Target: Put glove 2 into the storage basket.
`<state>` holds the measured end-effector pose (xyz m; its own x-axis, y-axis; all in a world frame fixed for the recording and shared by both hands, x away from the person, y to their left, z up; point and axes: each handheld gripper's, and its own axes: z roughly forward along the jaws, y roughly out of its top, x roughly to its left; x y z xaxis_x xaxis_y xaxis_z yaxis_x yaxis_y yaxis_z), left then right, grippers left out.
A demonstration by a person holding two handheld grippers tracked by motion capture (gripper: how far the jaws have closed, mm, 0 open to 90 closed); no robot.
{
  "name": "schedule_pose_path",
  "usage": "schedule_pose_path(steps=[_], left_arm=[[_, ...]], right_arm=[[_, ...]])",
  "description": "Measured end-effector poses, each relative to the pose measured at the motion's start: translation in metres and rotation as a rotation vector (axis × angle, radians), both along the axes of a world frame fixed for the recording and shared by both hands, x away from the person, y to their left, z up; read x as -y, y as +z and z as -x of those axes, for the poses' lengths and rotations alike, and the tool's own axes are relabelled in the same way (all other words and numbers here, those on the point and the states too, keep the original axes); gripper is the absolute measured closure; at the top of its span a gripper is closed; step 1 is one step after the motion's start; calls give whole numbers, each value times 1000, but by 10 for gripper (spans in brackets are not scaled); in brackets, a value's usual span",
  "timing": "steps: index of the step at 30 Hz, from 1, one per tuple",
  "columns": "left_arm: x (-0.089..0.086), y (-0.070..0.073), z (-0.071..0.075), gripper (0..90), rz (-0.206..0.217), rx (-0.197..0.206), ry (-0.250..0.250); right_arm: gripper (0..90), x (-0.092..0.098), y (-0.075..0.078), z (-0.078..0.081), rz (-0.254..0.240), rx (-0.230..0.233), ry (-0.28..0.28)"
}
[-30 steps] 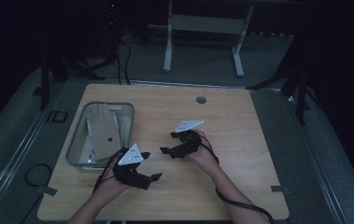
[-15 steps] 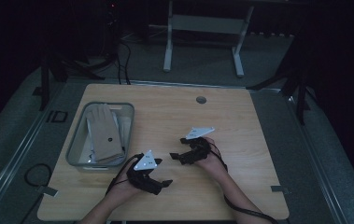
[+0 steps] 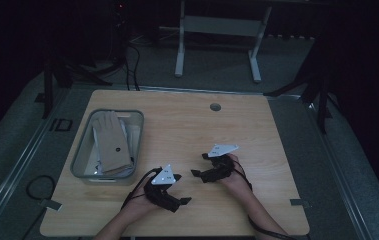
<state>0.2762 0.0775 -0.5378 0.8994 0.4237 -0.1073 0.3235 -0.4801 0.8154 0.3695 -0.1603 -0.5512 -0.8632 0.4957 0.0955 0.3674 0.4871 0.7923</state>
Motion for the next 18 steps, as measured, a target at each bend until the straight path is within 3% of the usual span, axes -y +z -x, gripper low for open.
schedule_pose_path(steps=[5,9,18], left_arm=[[0,-3,0,148,14,0,4],[-2,-4,1,147,28,16,14],[-4,-4,0,147,31,17,12]], right_arm=[[168,7,-3,3,-12,11,-18],[163,8,-5,5,8,38,-29],[161,11,-5,3,-6,33,-33]])
